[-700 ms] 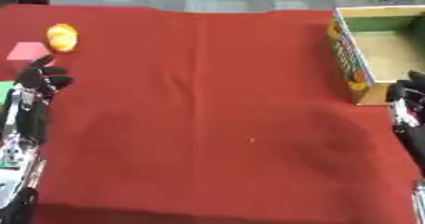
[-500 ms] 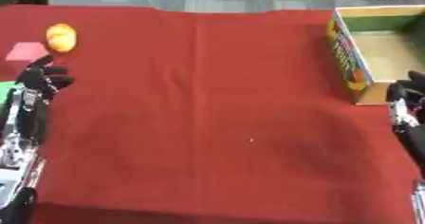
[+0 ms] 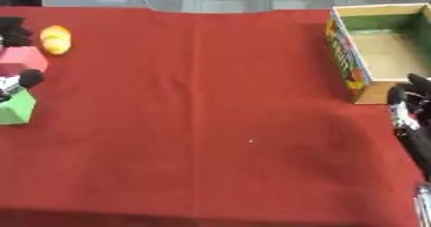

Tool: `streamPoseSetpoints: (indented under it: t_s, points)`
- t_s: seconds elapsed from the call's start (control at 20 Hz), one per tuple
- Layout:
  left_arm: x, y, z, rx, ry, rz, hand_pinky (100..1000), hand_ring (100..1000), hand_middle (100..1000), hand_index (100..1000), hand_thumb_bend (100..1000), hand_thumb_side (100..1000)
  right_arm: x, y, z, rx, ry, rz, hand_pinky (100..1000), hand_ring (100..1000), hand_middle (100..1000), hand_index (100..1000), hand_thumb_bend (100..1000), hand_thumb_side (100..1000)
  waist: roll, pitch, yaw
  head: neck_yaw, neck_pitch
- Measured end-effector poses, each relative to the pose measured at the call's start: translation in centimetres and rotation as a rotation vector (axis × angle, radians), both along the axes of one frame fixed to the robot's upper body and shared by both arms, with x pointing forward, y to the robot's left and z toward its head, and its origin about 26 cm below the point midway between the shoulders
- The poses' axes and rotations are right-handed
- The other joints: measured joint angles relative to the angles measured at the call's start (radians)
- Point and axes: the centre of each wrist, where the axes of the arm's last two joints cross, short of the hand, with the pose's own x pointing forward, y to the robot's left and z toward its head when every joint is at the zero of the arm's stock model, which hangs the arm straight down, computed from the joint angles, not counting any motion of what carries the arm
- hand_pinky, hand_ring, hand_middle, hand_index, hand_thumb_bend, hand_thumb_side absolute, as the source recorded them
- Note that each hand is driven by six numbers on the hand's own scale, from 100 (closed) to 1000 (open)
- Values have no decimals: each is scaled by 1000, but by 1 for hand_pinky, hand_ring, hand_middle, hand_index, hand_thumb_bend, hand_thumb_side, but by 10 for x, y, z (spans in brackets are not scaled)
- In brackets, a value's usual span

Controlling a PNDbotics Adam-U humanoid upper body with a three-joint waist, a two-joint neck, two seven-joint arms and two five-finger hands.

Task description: Pick up the objects with one hand, pass them to the other hand, and then place them into the box on the other side of the table.

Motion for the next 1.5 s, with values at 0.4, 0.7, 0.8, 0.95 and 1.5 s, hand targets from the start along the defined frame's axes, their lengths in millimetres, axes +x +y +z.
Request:
streamPoseSetpoints:
  t_s: [0.4,0.7,0.8,0.95,1.5]
  points:
    - [15,42,40,505,293,92,828,772,773,865,737,337,-1,-2,-2,-6,12,-2,741,716,704,853,262,617,6,-3,-8,8,0]
    - [32,62,36,627,441,149,830,782,781,867,681,307,-1,-3,-1,-13,12,2,741,715,703,852,260,618,6,-3,-19,19,0]
    - [36,68,34,651,489,163,830,782,780,866,662,301,-1,-3,-1,-15,13,2,741,715,703,852,259,618,6,-3,-21,22,0]
    - [41,75,29,672,550,177,829,777,774,860,632,298,-1,-4,-1,-15,13,2,741,714,702,852,257,618,6,-3,-23,26,0]
    - [51,86,2,652,675,176,820,762,763,857,576,302,0,-4,-3,-15,18,2,742,714,703,852,249,618,6,-3,-26,27,0]
